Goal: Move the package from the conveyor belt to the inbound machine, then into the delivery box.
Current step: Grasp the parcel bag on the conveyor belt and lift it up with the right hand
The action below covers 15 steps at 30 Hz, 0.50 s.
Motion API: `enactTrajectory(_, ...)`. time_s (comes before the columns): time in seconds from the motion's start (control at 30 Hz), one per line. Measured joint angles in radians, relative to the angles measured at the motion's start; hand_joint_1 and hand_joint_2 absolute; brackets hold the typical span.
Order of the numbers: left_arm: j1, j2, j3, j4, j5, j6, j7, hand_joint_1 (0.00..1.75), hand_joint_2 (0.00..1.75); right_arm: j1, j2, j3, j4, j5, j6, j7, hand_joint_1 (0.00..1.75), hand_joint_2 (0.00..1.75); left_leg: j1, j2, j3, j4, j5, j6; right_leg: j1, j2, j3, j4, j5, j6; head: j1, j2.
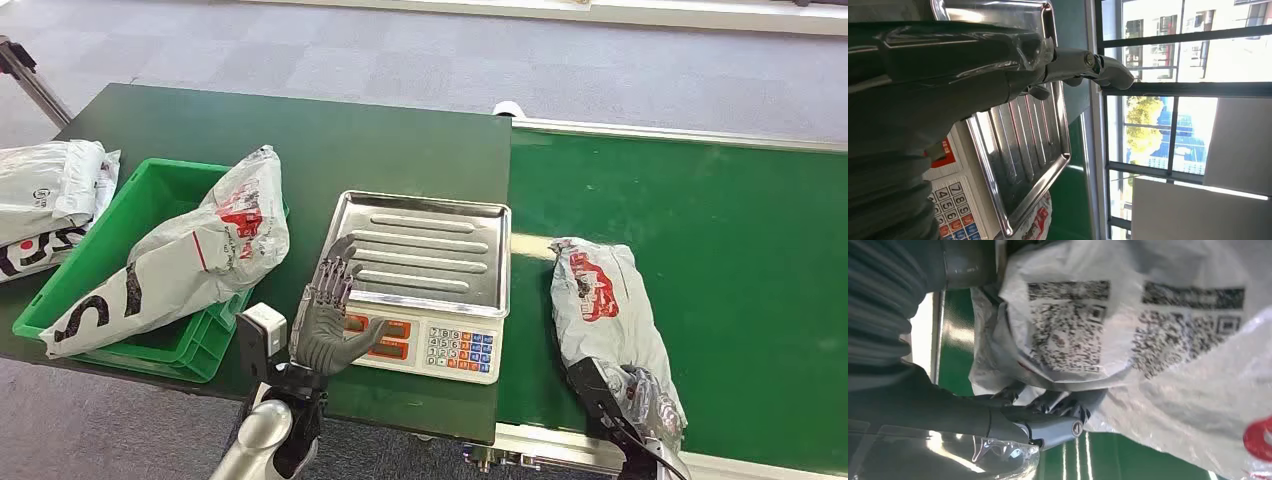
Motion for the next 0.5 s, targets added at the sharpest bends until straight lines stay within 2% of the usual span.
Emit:
enactTrajectory(0.27,0.032,0.004,0.011,-0.037,-0.002,0.007,-0.001,0.00,1.75,-0.004,0.000,0.010,-0.008,-0.088,-0.013,-0.107,1.75,1.75,0.000,0.000,0.000,0.000,0.000,0.000,0.000,0.000,0.000,0.000,0.000,0.000,0.000,0.000)
enactTrajectory(0.5,0.035,0.005,0.016,-0.047,-0.003,0.007,-0.002,0.00,1.75,-0.004,0.000,0.025,-0.014,-0.129,-0.021,-0.146,1.75,1.75,0.000,0.000,0.000,0.000,0.000,0.000,0.000,0.000,0.000,0.000,0.000,0.000,0.000,0.000)
